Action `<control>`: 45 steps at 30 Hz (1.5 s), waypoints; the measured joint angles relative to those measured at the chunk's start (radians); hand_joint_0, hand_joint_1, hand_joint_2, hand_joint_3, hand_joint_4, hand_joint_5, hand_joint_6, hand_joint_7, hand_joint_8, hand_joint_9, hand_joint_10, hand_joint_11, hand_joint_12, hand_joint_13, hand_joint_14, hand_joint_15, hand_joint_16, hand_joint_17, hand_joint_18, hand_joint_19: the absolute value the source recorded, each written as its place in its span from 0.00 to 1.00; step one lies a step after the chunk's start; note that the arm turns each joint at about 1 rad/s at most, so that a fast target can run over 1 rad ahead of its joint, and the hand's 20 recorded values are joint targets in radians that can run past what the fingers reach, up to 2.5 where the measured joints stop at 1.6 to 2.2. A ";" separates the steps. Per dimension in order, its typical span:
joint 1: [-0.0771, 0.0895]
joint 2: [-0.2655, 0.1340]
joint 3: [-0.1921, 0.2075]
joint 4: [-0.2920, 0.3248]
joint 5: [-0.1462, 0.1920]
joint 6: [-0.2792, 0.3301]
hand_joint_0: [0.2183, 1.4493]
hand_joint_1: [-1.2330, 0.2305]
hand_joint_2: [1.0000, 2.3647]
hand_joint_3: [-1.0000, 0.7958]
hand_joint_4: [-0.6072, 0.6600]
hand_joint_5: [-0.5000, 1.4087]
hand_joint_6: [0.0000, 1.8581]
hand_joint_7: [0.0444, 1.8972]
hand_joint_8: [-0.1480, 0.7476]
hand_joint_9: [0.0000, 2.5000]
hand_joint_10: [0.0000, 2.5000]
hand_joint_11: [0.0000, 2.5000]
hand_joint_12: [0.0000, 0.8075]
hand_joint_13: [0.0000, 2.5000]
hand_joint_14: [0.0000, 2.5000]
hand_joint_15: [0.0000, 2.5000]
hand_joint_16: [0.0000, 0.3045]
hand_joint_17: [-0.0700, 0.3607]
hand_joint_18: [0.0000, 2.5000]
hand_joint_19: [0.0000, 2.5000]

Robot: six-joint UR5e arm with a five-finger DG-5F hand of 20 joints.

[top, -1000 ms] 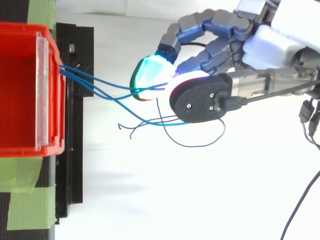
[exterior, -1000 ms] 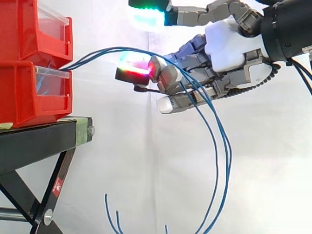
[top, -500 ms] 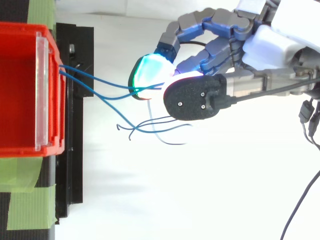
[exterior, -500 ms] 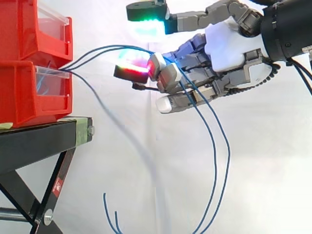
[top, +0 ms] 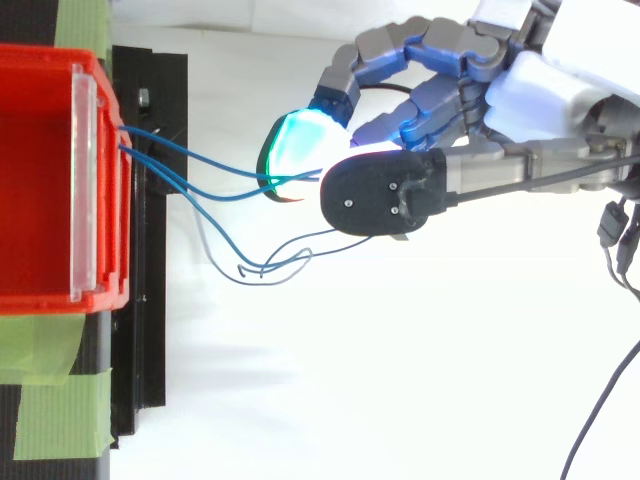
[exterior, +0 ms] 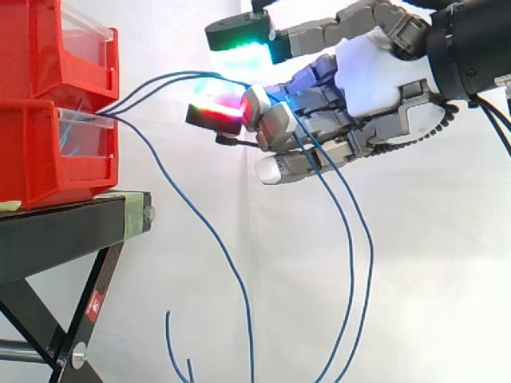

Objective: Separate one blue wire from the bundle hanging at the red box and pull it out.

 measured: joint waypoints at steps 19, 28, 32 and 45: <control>0.001 0.000 0.000 -0.002 0.000 0.000 0.27 0.42 0.17 0.48 0.65 0.17 0.47 0.41 0.60 0.43 0.00 0.52 0.61 0.46 0.04 0.55 0.21 0.50 0.34 0.20; 0.001 0.000 0.000 -0.002 0.001 0.000 0.26 0.43 0.01 0.40 0.60 0.17 0.46 0.46 0.51 0.41 0.00 0.54 0.48 0.44 0.00 0.60 0.17 0.43 0.29 0.23; 0.001 0.000 0.000 -0.003 0.002 0.000 0.22 0.43 0.00 0.31 0.62 0.17 0.46 0.45 0.53 0.41 0.00 0.54 0.51 0.44 0.00 0.60 0.18 0.45 0.30 0.22; 0.000 0.000 0.000 -0.004 0.002 0.000 0.29 0.27 0.01 0.35 0.61 0.15 0.47 0.45 0.49 0.38 0.00 0.55 0.47 0.42 0.00 0.60 0.17 0.43 0.28 0.21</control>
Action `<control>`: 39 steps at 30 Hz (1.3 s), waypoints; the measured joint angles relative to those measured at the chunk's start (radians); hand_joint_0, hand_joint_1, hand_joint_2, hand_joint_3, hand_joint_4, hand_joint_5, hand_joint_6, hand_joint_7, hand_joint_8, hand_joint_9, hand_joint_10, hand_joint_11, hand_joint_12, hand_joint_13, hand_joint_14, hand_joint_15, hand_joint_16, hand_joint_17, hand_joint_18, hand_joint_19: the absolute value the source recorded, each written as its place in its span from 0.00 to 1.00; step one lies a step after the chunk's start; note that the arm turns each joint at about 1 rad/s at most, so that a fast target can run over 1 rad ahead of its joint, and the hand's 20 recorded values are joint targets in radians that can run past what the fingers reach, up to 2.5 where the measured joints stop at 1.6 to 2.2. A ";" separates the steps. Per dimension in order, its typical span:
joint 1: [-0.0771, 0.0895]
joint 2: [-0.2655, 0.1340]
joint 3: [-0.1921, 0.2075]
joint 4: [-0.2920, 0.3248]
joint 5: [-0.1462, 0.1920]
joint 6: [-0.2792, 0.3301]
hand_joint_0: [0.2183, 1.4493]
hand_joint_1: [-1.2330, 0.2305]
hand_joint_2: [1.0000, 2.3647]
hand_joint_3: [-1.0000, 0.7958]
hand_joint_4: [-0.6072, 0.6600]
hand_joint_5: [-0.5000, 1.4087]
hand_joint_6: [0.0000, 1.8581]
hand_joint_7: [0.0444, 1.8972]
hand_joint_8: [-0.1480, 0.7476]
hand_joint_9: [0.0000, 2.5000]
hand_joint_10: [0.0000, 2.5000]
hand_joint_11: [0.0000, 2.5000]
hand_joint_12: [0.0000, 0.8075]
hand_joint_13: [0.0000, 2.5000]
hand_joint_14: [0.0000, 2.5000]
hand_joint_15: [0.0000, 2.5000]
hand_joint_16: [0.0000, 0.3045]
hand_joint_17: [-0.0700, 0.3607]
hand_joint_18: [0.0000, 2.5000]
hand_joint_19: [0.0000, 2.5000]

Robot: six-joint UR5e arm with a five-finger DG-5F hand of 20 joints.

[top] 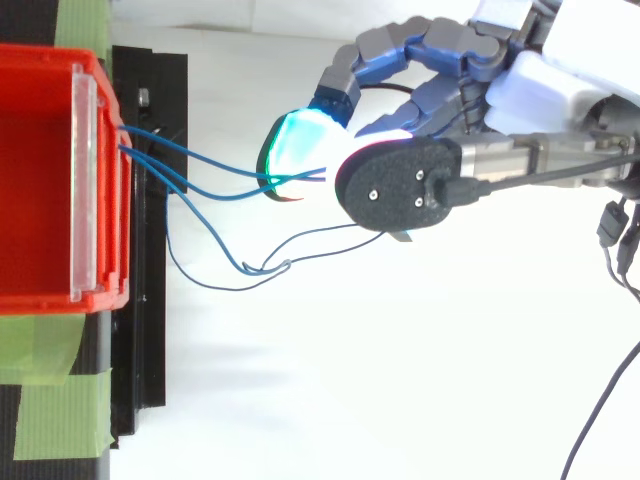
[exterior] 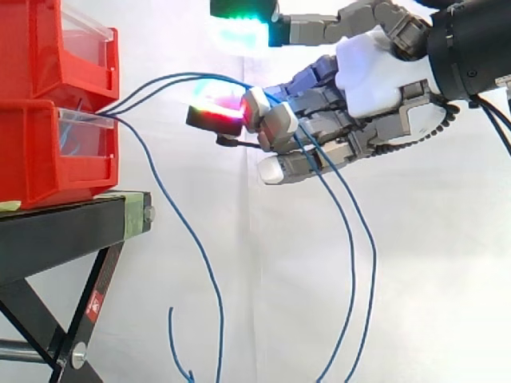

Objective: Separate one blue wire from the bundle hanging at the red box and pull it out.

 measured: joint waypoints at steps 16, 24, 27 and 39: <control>0.000 0.000 0.000 0.001 0.000 -0.001 0.33 0.26 0.01 0.41 0.60 0.15 0.47 0.45 0.49 0.37 0.01 0.56 0.46 0.41 0.00 0.60 0.16 0.42 0.27 0.21; 0.000 0.000 0.000 0.001 -0.001 -0.003 0.34 0.21 0.01 0.36 0.61 0.15 0.47 0.44 0.48 0.35 0.01 0.56 0.46 0.39 0.01 0.60 0.16 0.42 0.27 0.19; 0.000 0.000 0.000 0.001 -0.002 -0.003 0.33 0.20 0.01 0.35 0.61 0.15 0.47 0.44 0.48 0.35 0.00 0.57 0.46 0.39 0.00 0.61 0.16 0.42 0.27 0.19; 0.000 0.000 0.000 0.003 -0.002 -0.003 0.31 0.28 0.01 0.37 0.61 0.15 0.47 0.43 0.49 0.37 0.00 0.56 0.47 0.40 0.00 0.61 0.16 0.42 0.27 0.21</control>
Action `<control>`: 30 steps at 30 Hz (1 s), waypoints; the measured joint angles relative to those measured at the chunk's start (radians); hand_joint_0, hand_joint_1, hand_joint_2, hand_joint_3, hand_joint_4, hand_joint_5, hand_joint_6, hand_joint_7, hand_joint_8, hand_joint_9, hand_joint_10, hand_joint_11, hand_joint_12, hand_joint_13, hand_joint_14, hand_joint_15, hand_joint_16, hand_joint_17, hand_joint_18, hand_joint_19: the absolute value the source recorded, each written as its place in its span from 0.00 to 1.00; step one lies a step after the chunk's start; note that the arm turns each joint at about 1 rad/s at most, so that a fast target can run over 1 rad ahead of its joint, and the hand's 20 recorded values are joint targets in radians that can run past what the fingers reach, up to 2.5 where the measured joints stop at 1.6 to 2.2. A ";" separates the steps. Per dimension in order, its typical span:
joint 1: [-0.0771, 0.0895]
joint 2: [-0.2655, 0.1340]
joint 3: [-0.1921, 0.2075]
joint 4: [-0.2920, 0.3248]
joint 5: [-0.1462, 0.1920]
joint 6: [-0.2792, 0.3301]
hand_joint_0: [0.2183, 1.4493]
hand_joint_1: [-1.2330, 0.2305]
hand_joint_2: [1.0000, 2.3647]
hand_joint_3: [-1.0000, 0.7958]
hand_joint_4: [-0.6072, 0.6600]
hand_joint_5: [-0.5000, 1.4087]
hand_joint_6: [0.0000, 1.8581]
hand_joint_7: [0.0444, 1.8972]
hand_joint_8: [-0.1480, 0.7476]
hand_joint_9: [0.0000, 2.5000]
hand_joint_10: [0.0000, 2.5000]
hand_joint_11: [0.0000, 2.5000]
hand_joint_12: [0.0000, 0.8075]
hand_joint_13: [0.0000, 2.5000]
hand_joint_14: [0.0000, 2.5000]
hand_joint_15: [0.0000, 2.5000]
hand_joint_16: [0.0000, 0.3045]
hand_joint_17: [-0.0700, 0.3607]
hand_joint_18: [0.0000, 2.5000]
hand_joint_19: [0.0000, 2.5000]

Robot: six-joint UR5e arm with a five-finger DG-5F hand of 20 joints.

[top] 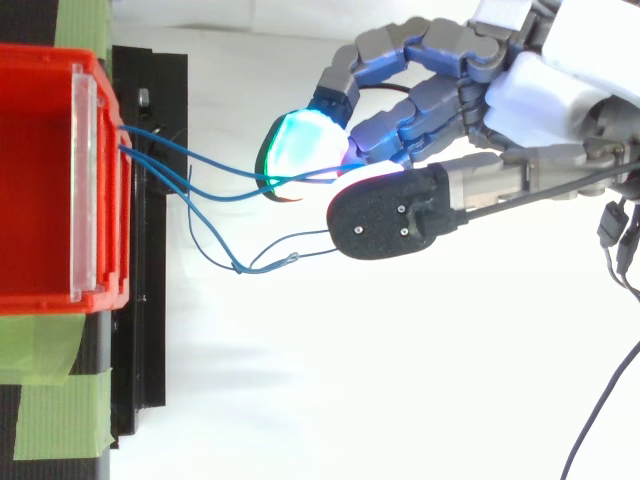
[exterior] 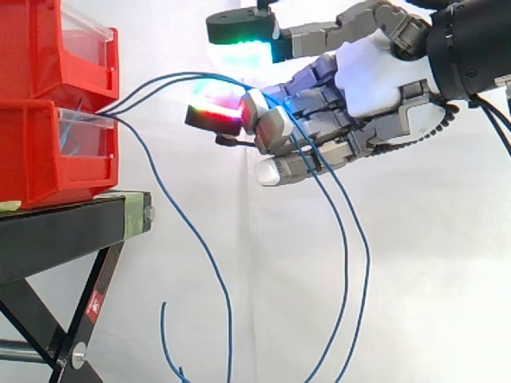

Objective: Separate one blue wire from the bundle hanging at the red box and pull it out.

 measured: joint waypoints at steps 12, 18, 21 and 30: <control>0.000 0.000 0.000 0.000 0.000 0.001 0.39 0.27 0.01 0.52 0.61 0.15 0.47 0.42 0.49 0.37 0.00 0.56 0.46 0.41 0.00 0.60 0.16 0.42 0.28 0.20; 0.000 0.000 0.000 0.000 0.000 0.001 0.36 0.23 0.01 0.43 0.61 0.15 0.47 0.43 0.48 0.36 0.00 0.56 0.46 0.40 0.00 0.61 0.16 0.42 0.27 0.20; 0.000 0.000 0.000 -0.001 0.000 0.000 0.35 0.21 0.01 0.38 0.61 0.15 0.47 0.43 0.48 0.36 0.00 0.56 0.46 0.40 0.01 0.60 0.16 0.42 0.27 0.20; 0.000 0.000 0.000 0.001 0.000 0.000 0.35 0.26 0.00 0.31 0.61 0.15 0.47 0.42 0.48 0.38 0.00 0.57 0.46 0.42 0.01 0.60 0.16 0.41 0.28 0.20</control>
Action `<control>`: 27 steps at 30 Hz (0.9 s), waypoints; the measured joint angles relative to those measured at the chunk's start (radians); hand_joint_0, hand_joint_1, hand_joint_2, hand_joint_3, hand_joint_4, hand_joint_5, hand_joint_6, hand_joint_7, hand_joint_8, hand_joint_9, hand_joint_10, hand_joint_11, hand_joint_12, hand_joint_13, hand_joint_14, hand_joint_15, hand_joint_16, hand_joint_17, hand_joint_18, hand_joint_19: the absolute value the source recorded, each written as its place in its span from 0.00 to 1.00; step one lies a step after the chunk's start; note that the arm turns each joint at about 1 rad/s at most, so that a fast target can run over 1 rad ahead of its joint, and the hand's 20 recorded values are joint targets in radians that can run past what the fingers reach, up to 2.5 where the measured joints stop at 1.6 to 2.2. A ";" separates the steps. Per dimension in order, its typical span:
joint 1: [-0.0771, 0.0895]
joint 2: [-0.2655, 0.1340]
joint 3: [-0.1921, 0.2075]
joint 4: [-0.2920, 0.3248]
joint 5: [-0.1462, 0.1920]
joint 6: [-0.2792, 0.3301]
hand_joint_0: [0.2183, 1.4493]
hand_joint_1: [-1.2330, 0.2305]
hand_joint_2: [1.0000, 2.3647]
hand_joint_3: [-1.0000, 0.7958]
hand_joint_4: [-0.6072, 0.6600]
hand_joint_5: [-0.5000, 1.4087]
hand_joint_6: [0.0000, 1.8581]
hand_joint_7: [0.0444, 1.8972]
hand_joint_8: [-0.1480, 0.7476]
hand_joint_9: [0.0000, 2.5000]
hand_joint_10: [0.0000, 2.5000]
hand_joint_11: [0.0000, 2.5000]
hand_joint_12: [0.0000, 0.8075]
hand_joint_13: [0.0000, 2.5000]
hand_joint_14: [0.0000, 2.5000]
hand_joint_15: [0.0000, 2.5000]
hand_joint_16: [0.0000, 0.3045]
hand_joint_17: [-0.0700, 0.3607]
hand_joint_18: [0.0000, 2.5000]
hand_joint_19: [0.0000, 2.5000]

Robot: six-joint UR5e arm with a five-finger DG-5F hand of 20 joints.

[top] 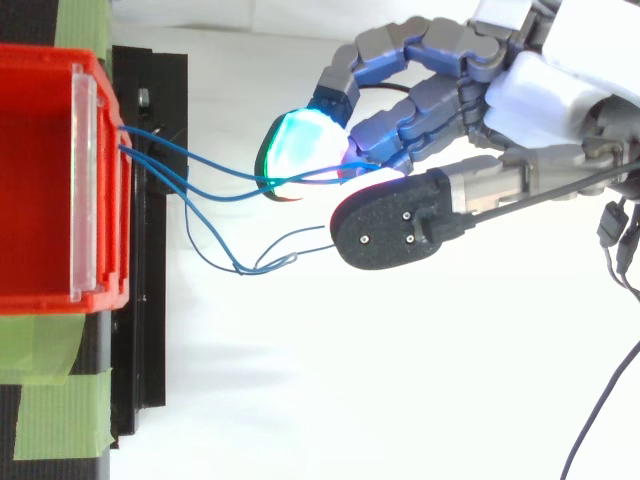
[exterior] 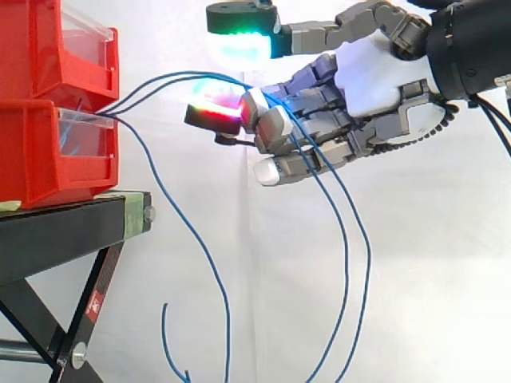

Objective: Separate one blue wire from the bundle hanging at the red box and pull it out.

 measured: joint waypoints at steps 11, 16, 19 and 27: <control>0.000 0.000 0.000 0.000 0.000 0.000 0.36 0.28 0.01 0.41 0.61 0.15 0.47 0.42 0.48 0.38 0.00 0.57 0.46 0.42 0.00 0.60 0.16 0.41 0.28 0.21; 0.000 0.000 0.000 0.003 -0.001 0.000 0.34 0.29 0.01 0.48 0.61 0.15 0.47 0.42 0.49 0.38 0.00 0.57 0.45 0.41 0.00 0.60 0.16 0.41 0.28 0.21; 0.000 0.000 0.000 0.005 0.000 -0.001 0.33 0.31 0.01 0.47 0.63 0.16 0.47 0.41 0.53 0.38 0.00 0.56 0.50 0.42 0.00 0.60 0.17 0.44 0.30 0.21; 0.000 0.000 0.000 0.006 0.000 0.000 0.31 0.31 0.01 0.48 0.64 0.16 0.47 0.41 0.55 0.39 0.00 0.56 0.54 0.42 0.00 0.59 0.19 0.46 0.31 0.21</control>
